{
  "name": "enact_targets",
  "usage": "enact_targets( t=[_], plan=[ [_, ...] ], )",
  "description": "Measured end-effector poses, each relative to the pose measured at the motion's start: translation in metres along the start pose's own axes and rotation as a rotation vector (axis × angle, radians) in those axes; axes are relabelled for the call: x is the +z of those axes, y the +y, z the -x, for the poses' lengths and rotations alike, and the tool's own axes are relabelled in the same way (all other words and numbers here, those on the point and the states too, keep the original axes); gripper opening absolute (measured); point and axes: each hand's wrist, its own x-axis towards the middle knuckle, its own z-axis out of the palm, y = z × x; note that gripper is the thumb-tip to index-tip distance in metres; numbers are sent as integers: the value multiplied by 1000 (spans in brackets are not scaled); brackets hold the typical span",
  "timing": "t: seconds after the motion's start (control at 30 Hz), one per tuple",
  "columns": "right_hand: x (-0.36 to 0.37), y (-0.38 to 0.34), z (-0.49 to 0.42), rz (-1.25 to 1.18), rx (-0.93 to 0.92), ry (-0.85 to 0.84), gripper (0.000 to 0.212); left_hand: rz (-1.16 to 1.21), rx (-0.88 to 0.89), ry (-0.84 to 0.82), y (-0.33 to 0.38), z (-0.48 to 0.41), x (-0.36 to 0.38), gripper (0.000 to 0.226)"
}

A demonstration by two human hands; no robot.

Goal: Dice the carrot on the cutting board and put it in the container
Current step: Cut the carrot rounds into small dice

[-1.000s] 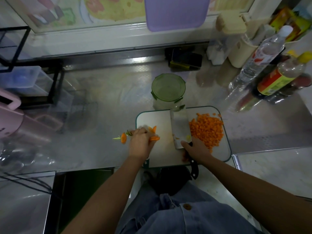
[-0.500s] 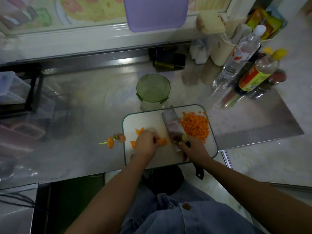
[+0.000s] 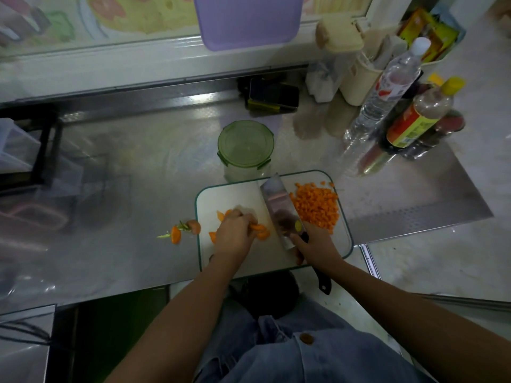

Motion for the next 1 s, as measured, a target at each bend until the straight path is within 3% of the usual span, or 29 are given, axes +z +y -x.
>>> enact_targets(
  t=[0.27, 0.5, 0.67, 0.9, 1.0],
  plan=[
    [-1, -1, -1, 29, 2, -1, 8, -71, 11, -28, 1, 0, -3, 24],
    [-2, -3, 2, 58, -26, 15, 16, -91, 75, 37, 5, 5, 1, 41],
    [-1, 4, -1, 96, -31, 47, 19, -252, 214, 15, 11, 6, 10, 26],
    [0, 7, -2, 121, -47, 62, 18, -258, 179, 53, 10, 10, 11, 24],
    [-2, 6, -2, 104, -40, 43, 13, -209, 85, 112, 8, 6, 2, 25]
  ],
)
